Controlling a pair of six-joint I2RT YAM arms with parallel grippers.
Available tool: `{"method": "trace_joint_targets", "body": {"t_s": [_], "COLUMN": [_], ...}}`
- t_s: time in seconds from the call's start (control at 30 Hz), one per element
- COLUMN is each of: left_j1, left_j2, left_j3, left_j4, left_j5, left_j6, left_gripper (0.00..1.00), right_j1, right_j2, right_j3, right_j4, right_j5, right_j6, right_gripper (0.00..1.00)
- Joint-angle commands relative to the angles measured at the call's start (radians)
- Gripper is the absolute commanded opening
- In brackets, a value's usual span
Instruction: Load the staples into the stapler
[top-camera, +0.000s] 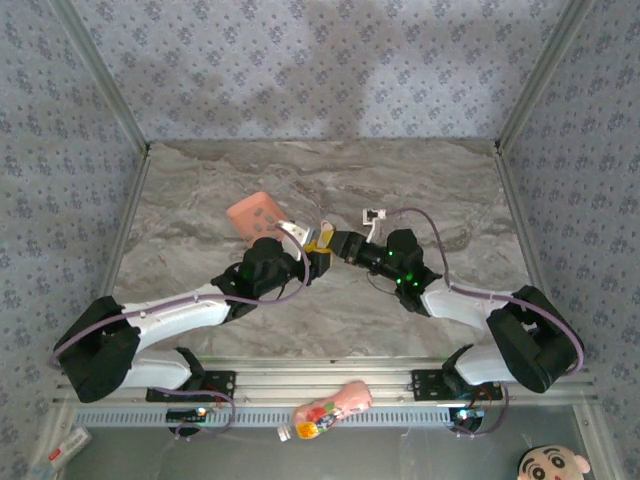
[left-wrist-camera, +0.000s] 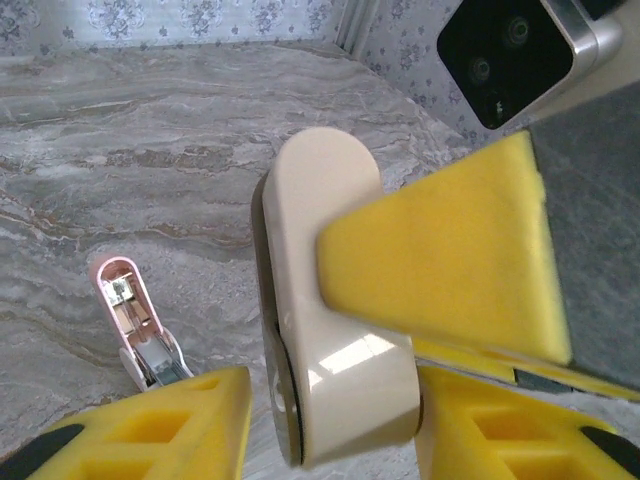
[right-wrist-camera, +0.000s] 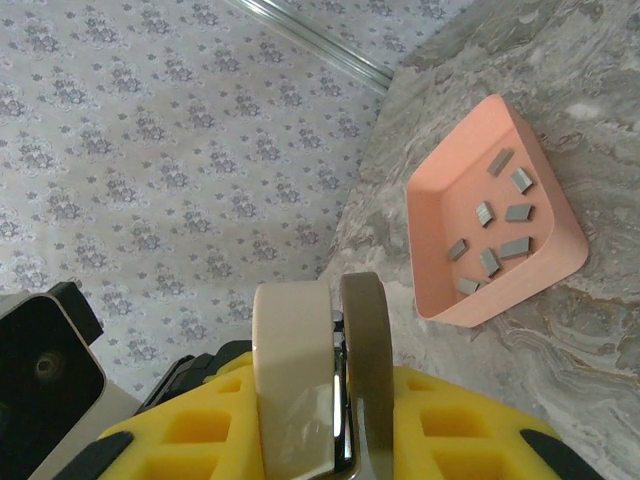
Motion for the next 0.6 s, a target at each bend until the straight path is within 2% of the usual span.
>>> {"method": "trace_joint_targets", "body": {"t_s": [0.0,0.33,0.57], "left_j1": [-0.007,-0.007,-0.006], "left_j2": [0.008,-0.027,-0.028], "left_j3": [0.002,0.008,0.025], "left_j4": [0.051,-0.007,-0.076], "left_j5": [-0.009,0.011,0.060], "left_j6": [0.032,0.110,0.172], "left_gripper": [0.42,0.16,0.02], "right_j1": [0.015,0.020,0.021], "right_j2": [-0.013,-0.048,-0.088], "right_j3": [-0.009,-0.007,-0.026], "right_j4": [0.035,-0.029,-0.053], "right_j5": [0.003,-0.013,-0.005], "right_j6": [0.014,-0.018,-0.053], "right_gripper": [0.18,0.19,0.26]}}
